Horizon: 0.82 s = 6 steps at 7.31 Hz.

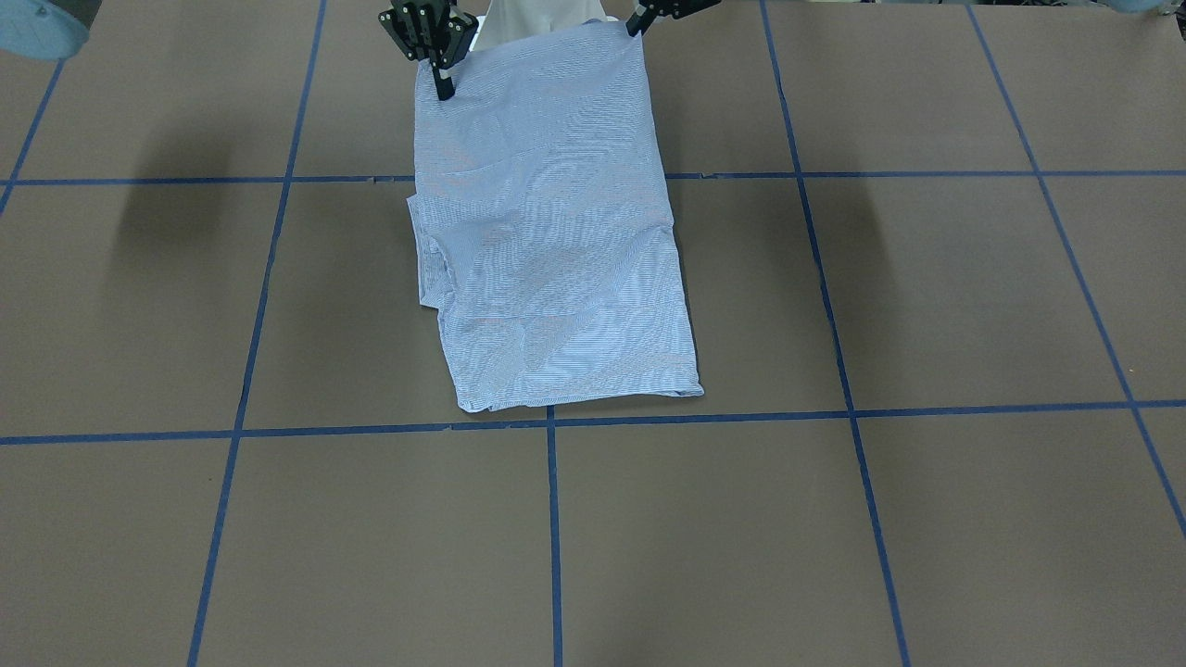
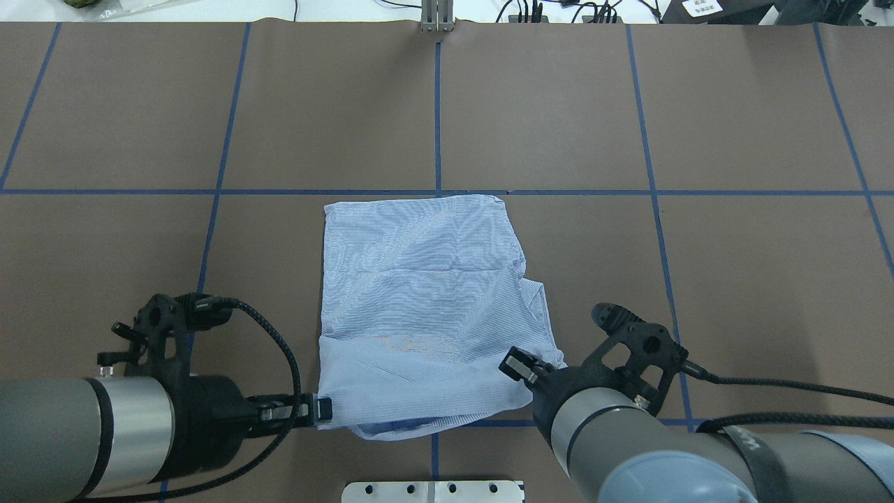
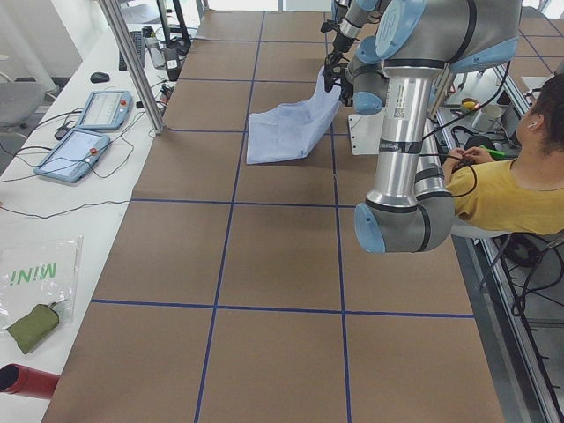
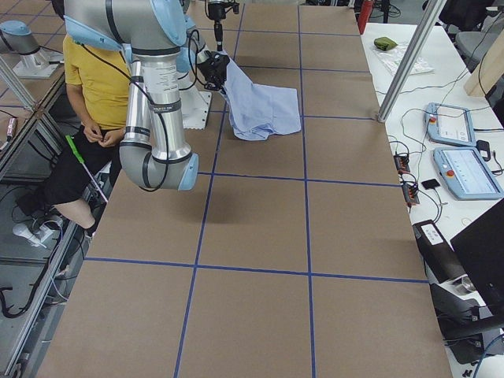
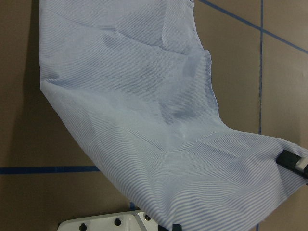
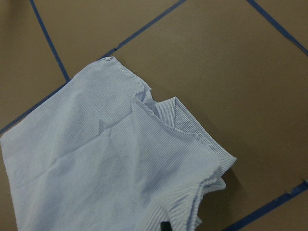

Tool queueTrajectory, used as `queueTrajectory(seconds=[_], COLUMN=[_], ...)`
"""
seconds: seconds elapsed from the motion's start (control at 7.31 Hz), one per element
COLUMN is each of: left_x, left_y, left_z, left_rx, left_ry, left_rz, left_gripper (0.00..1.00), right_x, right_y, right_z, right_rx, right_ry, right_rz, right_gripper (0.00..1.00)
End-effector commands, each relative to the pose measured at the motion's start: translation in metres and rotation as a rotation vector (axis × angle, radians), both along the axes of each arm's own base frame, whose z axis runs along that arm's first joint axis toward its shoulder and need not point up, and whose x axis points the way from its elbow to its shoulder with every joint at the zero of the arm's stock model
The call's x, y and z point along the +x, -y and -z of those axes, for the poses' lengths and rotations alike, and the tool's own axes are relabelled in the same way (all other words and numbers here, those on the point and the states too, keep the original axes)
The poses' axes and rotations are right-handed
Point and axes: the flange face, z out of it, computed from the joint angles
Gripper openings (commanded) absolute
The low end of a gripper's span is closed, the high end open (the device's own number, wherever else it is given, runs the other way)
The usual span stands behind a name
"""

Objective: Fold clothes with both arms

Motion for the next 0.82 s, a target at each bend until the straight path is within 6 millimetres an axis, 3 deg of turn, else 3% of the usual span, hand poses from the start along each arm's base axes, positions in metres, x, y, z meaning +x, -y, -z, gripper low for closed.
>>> queueTrajectory(seconds=[0.0,0.27,0.55,0.68], left_x=[0.017,0.036,0.049,0.062], left_y=[0.047,0.116,0.166,0.186], left_z=[0.003,0.001,-0.029,-0.040], left_rx=[0.037,0.085,0.126,0.138], left_ry=[0.048,0.138,0.247,0.295], left_rz=[0.081,0.175,0.207,0.211], left_gripper=[0.00,0.00,0.00,0.00], right_x=[-0.021,-0.036,-0.070,-0.087], right_y=[0.043,0.078,0.121,0.143], right_z=[0.006,-0.005,-0.035,-0.028], right_rx=[0.020,0.059,0.071,0.081], right_ry=[-0.043,-0.068,-0.082,-0.104], right_rz=[-0.056,-0.077,-0.107,-0.119], right_gripper=[0.00,0.00,0.00,0.00])
